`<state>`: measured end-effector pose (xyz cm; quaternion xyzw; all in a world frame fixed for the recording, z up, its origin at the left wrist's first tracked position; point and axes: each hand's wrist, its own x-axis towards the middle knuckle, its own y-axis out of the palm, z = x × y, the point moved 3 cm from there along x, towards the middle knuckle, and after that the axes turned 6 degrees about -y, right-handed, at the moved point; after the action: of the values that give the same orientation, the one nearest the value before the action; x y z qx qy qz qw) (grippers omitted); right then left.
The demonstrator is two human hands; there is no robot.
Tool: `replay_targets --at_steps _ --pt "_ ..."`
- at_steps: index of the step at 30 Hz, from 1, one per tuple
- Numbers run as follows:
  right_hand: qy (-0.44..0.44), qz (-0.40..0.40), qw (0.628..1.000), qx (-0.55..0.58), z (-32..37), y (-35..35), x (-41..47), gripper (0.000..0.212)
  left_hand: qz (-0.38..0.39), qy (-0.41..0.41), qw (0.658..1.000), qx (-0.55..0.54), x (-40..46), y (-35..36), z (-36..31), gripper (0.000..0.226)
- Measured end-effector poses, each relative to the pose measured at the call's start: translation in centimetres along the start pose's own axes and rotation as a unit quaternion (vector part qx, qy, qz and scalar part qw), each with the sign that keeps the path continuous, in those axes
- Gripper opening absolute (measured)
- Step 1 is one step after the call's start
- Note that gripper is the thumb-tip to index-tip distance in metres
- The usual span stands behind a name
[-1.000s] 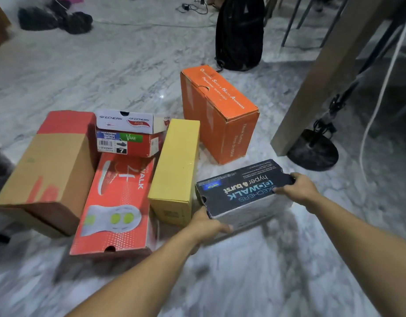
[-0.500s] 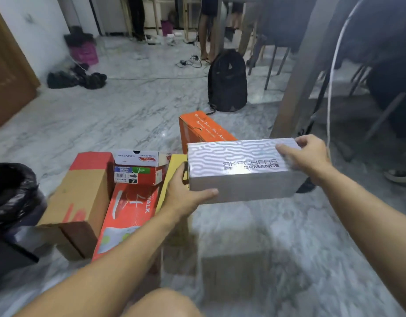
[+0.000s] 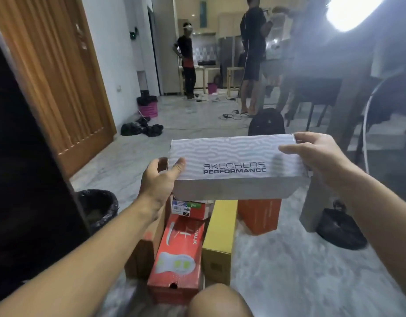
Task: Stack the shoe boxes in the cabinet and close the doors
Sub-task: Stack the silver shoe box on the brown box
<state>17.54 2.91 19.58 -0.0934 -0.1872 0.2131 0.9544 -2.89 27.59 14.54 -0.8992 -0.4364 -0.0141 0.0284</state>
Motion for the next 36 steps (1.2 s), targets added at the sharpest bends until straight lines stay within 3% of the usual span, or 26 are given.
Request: replay_targets --at_steps 4,11,19,24,29,31,36 --pt "-0.042 0.018 0.998 0.041 4.7 2.3 -1.6 0.036 -0.007 0.022 1.0 -0.004 -1.9 -4.7 -2.6 0.037" --pt "-0.143 0.08 0.985 0.062 12.7 6.5 -5.9 0.039 -0.084 0.117 0.99 0.011 -8.1 -14.0 -8.7 0.055" --pt "-0.25 0.136 0.955 0.078 21.3 13.5 -11.3 0.053 -0.207 0.181 0.96 0.058 -13.1 -26.5 -13.7 0.058" --pt "-0.318 0.141 0.932 0.1 25.4 20.1 -14.3 0.049 -0.34 0.196 0.919 0.046 -14.3 -33.8 -14.8 0.056" --pt "-0.355 0.116 0.919 0.124 29.1 27.3 -16.0 0.05 -0.511 0.184 0.84 -0.022 -14.6 -39.2 -15.9 0.044" --pt "-0.377 0.109 0.912 0.116 30.7 30.3 -16.7 0.052 -0.527 0.181 0.83 -0.022 -14.2 -41.0 -16.3 0.032" --pt "-0.419 0.106 0.896 0.101 34.9 37.7 -17.7 0.057 -0.493 0.147 0.857 0.017 -12.7 -45.1 -18.8 0.018"
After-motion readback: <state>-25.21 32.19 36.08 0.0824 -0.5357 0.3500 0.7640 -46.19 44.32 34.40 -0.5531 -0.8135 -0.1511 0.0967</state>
